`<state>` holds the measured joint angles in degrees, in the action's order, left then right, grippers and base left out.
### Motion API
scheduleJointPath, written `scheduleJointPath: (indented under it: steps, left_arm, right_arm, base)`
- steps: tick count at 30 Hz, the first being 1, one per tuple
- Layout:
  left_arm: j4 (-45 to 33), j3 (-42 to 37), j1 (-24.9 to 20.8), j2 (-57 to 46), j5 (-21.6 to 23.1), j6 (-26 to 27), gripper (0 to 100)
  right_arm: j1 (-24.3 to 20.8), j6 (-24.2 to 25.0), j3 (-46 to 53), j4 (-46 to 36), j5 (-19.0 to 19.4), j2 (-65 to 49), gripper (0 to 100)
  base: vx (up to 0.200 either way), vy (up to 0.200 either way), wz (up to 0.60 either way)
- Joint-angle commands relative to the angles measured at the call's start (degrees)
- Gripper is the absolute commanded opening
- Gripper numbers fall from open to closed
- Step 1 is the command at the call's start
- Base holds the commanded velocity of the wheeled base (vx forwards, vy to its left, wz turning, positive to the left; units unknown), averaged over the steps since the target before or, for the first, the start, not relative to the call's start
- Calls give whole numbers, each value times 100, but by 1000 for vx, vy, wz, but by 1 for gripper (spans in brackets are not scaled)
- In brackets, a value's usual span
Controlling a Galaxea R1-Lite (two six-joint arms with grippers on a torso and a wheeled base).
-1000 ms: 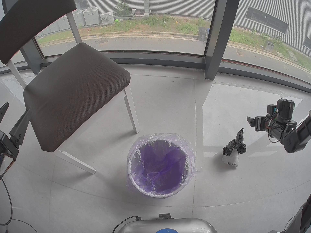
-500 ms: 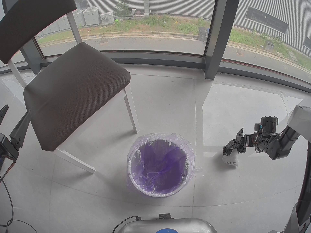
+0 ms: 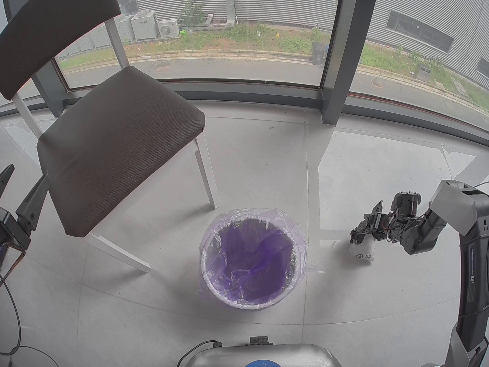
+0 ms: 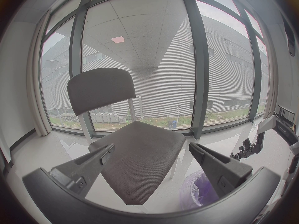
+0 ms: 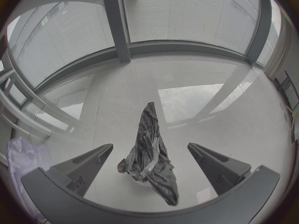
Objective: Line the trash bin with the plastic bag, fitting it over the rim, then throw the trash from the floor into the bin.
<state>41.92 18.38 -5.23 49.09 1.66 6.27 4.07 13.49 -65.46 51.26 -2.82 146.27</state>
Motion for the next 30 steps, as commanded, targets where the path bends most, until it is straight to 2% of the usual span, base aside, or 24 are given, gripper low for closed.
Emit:
scheduleJointPath:
  steps: [1, 4, 27, 28, 30]
  left_arm:
    - [0, 16, -13, 30, 10, 24, 100]
    - [0, -1, -22, 57, 28, 33, 100]
    - [0, -1, -13, 30, 36, 50, 100]
    - [0, -1, -22, 22, 36, 50, 100]
    - [0, -10, -13, 22, 36, 50, 100]
  right_arm:
    - [-38, 250, -388, 174, -105, 507, 100]
    - [-47, 470, -441, 481, -131, 604, 100]
    - [-64, 514, -415, 525, -123, 604, 100]
    - [-64, 514, -415, 525, -123, 604, 0]
    - [-64, 514, -415, 525, -123, 595, 0]
  base:
    - [0, 0, 0]
    - [0, 0, 0]
    - [0, 0, 0]
    - [0, 0, 0]
    - [0, 0, 0]
